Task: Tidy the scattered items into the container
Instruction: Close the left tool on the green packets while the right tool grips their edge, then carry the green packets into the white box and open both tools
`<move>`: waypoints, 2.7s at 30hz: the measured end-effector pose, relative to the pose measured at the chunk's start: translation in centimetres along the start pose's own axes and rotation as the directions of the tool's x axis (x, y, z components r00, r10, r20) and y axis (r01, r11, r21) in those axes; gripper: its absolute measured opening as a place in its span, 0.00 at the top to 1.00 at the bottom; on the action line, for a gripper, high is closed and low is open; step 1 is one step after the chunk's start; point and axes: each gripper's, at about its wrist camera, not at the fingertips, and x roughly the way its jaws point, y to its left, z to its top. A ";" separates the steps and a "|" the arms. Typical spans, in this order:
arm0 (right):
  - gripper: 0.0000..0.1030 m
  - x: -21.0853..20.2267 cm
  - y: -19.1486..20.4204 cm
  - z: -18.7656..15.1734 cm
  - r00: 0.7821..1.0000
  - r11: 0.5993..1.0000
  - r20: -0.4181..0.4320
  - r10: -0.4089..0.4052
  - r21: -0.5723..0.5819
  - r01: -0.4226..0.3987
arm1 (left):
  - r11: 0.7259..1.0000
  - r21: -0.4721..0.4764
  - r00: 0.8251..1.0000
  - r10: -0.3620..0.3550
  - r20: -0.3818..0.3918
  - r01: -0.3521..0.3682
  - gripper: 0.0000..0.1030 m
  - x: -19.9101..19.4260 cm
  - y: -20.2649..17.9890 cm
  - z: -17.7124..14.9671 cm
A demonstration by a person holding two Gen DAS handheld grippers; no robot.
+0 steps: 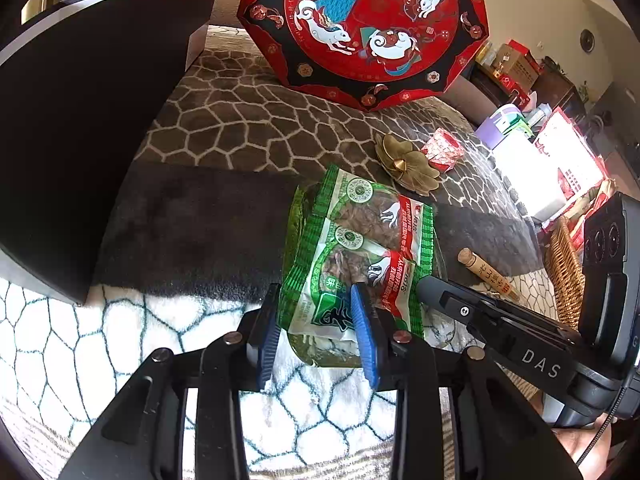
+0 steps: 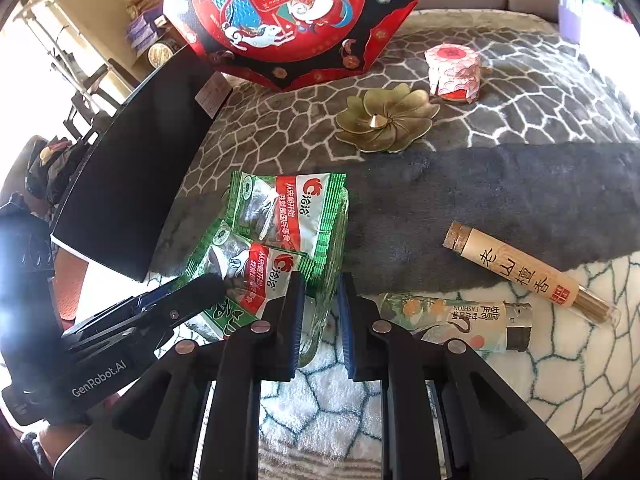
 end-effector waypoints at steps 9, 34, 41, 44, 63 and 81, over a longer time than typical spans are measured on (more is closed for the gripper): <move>0.85 -1.3 2.5 -0.5 1.000 0.996 -0.004 0.000 -0.089 0.000 | 0.999 0.007 0.999 0.031 0.043 -0.031 0.68 -2.8 0.1 -0.1; 0.86 0.9 1.3 -1.8 0.990 0.994 -0.109 0.094 0.062 -0.087 | 0.998 0.047 0.999 0.043 -0.008 -0.043 0.72 -2.8 2.2 -1.6; 0.86 0.4 1.5 -2.0 0.990 0.994 -0.102 0.100 0.057 -0.095 | 0.994 0.057 0.996 0.091 -0.009 -0.090 0.87 -3.2 1.5 -1.5; 0.86 -0.4 2.0 -2.0 0.990 0.994 -0.095 0.100 0.044 -0.096 | 0.992 0.071 0.994 0.109 -0.004 -0.109 0.87 -3.9 1.1 -1.4; 0.85 -0.8 3.3 -4.0 0.993 0.999 -0.108 0.042 0.000 -0.042 | 0.971 0.140 0.980 0.198 -0.006 -0.195 0.92 -3.8 0.6 -2.4; 0.85 -10.0 16.5 4.3 0.994 0.986 0.017 0.108 -0.127 -0.105 | 0.978 0.102 0.975 0.165 0.146 -0.180 0.92 -18.2 2.6 6.2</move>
